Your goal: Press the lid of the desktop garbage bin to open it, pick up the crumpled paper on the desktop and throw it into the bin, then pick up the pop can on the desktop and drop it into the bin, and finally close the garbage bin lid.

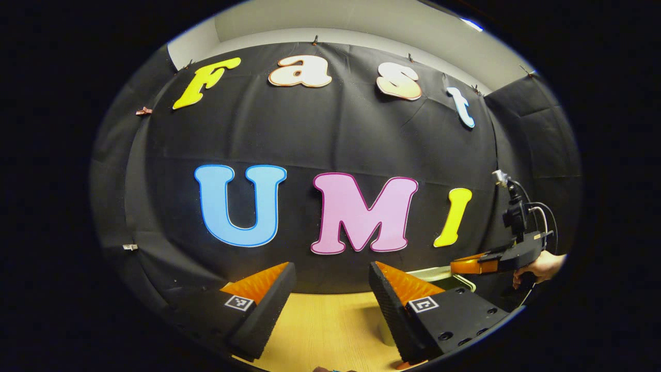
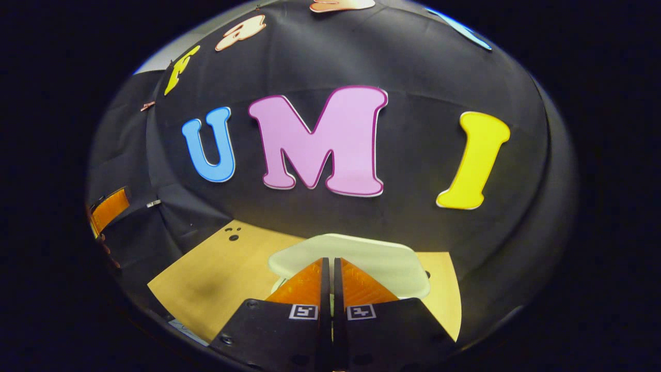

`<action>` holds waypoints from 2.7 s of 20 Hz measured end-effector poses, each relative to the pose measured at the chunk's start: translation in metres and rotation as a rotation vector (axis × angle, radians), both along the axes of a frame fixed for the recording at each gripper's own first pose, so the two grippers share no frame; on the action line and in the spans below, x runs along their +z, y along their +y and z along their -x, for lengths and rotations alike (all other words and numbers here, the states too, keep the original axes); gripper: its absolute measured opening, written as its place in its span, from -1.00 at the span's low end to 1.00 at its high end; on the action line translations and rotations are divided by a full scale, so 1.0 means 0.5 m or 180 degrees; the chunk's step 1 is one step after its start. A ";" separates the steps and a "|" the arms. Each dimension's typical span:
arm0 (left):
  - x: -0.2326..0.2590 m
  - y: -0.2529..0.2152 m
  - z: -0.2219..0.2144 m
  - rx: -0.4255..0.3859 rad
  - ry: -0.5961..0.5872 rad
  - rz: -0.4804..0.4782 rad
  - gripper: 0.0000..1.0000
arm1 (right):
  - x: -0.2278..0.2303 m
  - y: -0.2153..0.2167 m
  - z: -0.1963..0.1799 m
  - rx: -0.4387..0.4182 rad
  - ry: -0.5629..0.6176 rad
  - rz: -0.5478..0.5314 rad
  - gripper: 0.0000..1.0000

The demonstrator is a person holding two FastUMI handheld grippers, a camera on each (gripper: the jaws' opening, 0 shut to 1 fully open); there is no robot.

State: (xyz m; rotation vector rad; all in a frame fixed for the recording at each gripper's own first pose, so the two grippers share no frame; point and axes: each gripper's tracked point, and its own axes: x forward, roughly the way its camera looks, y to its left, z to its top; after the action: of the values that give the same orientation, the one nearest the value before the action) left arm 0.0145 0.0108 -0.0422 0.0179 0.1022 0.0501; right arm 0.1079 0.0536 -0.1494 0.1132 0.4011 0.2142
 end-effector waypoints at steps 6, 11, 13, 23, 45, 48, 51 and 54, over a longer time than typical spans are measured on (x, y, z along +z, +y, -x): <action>-0.019 -0.002 -0.004 -0.0026 0.0048 0.0017 0.87 | 0.051 -0.012 0.026 -0.0121 -0.0428 0.0025 -0.89; -0.051 0.001 -0.003 -0.0052 0.0163 0.0060 0.86 | 0.068 -0.013 0.050 -0.0132 -0.0627 0.0079 -0.69; -0.075 0.009 -0.002 -0.0051 0.0248 0.0108 0.87 | 0.074 -0.010 0.057 -0.0126 -0.0713 0.0098 -0.31; -0.419 0.025 0.060 -0.0113 0.1414 0.0754 0.80 | 0.081 0.002 0.096 -0.0080 -0.0847 0.0223 0.79; -0.893 -0.011 0.195 -0.0392 0.3269 0.0413 0.43 | 0.069 -0.066 0.185 -0.0384 -0.0697 0.0284 0.82; -0.907 -0.022 0.200 -0.0462 0.3370 0.0406 0.22 | 0.061 -0.082 0.191 -0.0447 -0.0651 0.0271 0.82; -0.904 -0.025 0.205 -0.0600 0.3409 0.0364 -0.07 | 0.052 -0.094 0.194 -0.0491 -0.0612 0.0257 0.81; -0.893 -0.026 0.206 -0.0652 0.3407 0.0330 -0.17 | 0.044 -0.095 0.195 -0.0501 -0.0583 0.0219 0.82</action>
State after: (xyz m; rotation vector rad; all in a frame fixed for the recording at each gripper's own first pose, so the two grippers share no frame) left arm -0.0885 -0.0022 -0.4886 -0.0506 1.1715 -0.1760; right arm 0.0104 0.0060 -0.1273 0.0565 0.2157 0.0547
